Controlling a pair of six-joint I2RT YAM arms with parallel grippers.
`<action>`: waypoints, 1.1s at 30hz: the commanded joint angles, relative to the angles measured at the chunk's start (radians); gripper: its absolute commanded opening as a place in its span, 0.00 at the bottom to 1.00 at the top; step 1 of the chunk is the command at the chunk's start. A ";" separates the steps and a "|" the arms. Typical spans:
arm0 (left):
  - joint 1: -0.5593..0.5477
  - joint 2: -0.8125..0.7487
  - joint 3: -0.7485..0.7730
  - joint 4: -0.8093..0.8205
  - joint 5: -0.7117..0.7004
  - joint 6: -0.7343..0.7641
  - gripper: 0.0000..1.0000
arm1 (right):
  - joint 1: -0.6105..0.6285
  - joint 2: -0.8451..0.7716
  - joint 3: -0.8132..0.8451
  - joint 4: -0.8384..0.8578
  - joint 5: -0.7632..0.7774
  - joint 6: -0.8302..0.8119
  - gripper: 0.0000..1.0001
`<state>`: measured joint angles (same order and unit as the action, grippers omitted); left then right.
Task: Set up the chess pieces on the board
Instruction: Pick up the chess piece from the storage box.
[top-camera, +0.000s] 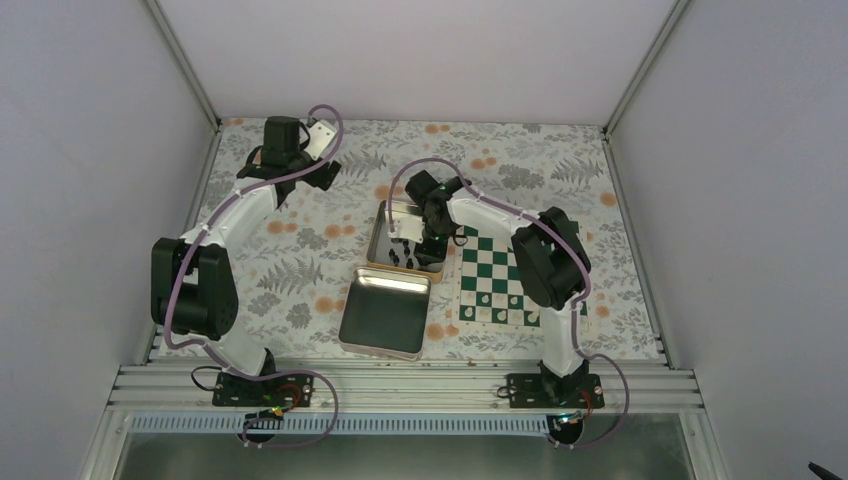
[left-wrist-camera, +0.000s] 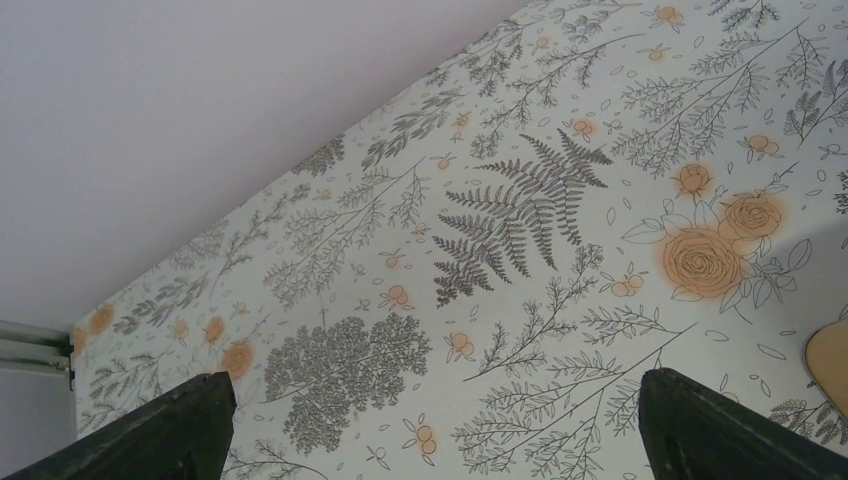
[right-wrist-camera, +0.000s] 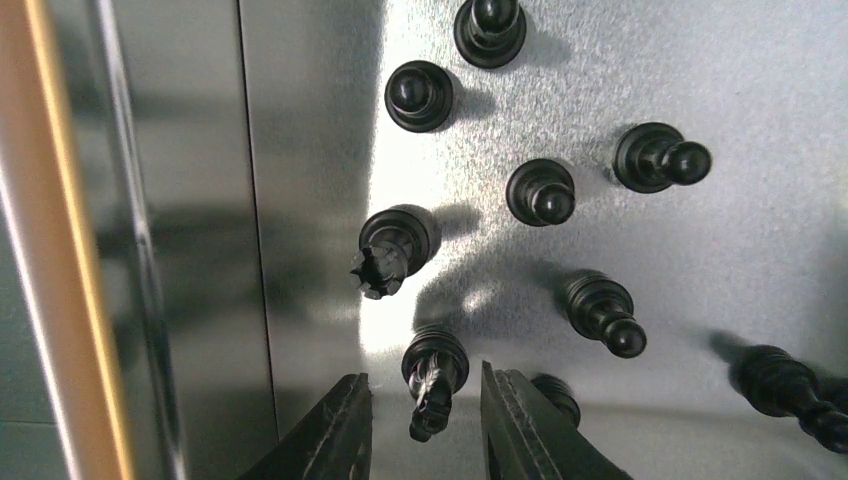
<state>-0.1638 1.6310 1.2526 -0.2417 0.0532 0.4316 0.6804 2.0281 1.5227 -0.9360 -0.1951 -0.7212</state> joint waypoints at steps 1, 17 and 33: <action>0.003 0.015 0.001 0.010 0.019 0.007 1.00 | 0.008 0.018 -0.011 0.007 0.000 -0.003 0.30; 0.003 0.016 0.003 0.012 0.016 0.007 1.00 | -0.002 -0.015 -0.006 0.013 0.012 0.003 0.04; 0.002 0.006 0.010 0.005 0.017 0.007 1.00 | -0.272 -0.224 0.131 -0.103 0.029 -0.017 0.04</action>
<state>-0.1638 1.6329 1.2526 -0.2420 0.0574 0.4335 0.5137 1.8492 1.6276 -0.9955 -0.1856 -0.7254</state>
